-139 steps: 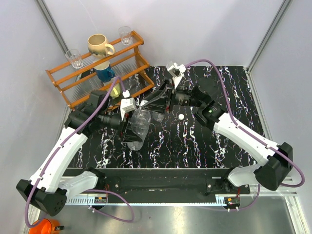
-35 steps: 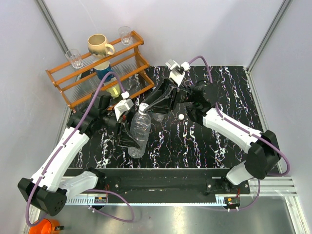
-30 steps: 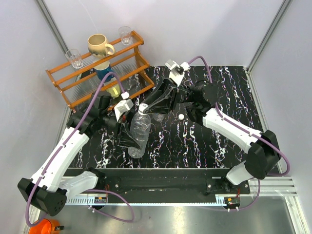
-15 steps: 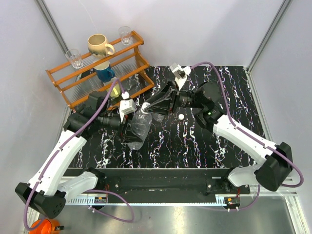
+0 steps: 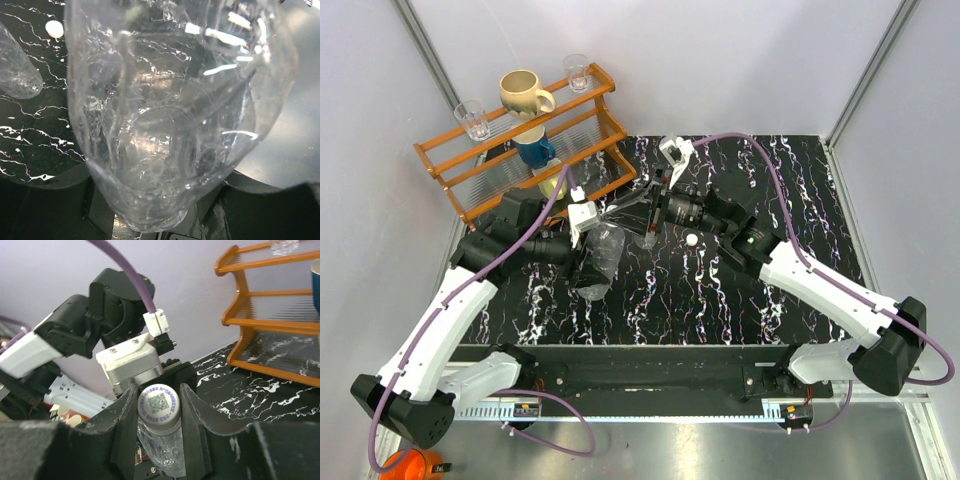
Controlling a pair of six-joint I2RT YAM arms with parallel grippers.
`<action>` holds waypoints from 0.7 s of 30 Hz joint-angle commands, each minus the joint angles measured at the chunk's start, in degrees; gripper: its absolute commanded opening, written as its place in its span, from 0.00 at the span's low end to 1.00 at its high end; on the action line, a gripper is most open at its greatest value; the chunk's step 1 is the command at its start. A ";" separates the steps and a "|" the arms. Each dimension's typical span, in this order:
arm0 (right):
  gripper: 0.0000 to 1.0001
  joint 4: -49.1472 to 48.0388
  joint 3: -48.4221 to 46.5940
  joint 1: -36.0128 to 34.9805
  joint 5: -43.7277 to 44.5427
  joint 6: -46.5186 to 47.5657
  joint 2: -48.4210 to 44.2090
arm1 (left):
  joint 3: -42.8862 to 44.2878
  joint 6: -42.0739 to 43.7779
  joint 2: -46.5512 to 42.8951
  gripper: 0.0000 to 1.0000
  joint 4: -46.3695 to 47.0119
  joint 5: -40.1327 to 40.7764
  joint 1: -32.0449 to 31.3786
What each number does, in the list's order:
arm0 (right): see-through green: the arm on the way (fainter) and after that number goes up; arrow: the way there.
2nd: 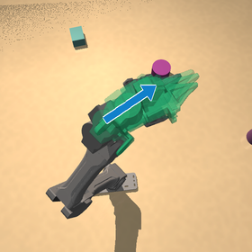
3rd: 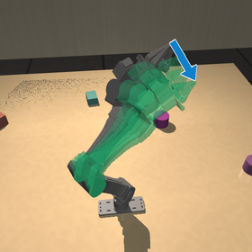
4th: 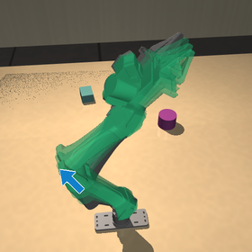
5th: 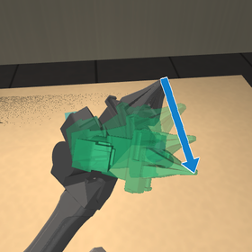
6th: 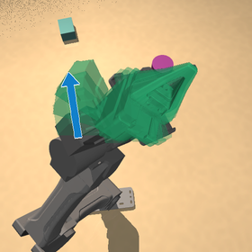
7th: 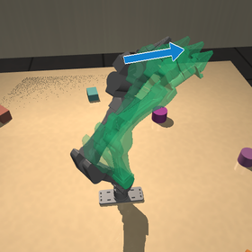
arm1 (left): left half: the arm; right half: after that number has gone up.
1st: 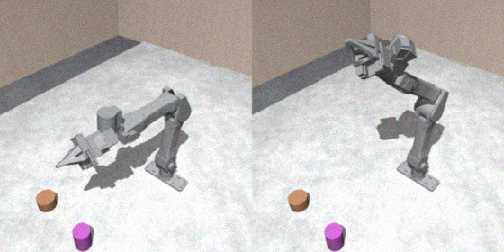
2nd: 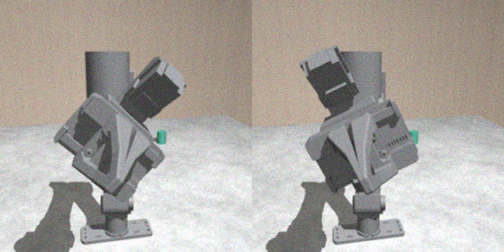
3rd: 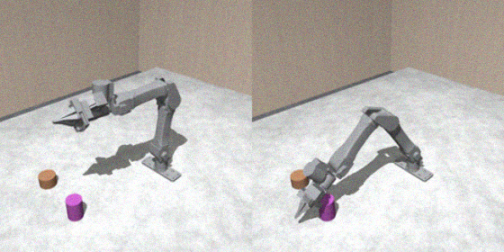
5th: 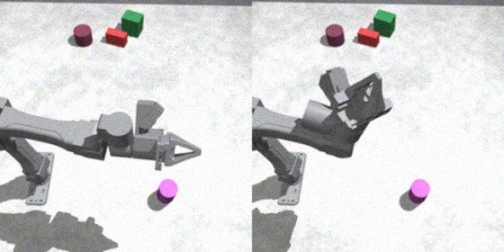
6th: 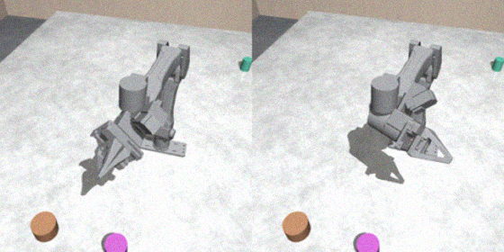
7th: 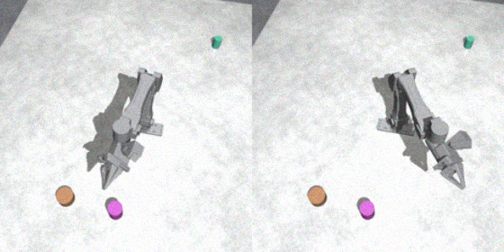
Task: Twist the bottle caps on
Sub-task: Screw the bottle cap onto the plastic bottle.
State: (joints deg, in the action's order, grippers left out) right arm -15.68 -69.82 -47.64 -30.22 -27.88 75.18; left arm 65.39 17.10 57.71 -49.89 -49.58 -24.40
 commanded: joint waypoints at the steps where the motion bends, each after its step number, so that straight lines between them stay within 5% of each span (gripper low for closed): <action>1: 0.00 12.16 -0.67 -4.13 7.26 -3.48 1.55 | 2.99 -2.60 -0.58 0.00 8.49 6.78 0.76; 8: 0.00 18.13 -0.40 -5.36 21.24 -12.20 1.38 | 2.20 -1.90 -1.11 0.00 8.75 11.16 0.76; 21: 0.00 30.19 -3.48 -10.02 40.06 -20.20 4.62 | 0.01 -1.02 -1.90 0.00 12.71 38.50 0.59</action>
State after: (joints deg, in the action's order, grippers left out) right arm 2.72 -72.97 -54.96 6.83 -44.10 77.89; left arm 64.03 17.02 57.60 -50.50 -24.51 -24.56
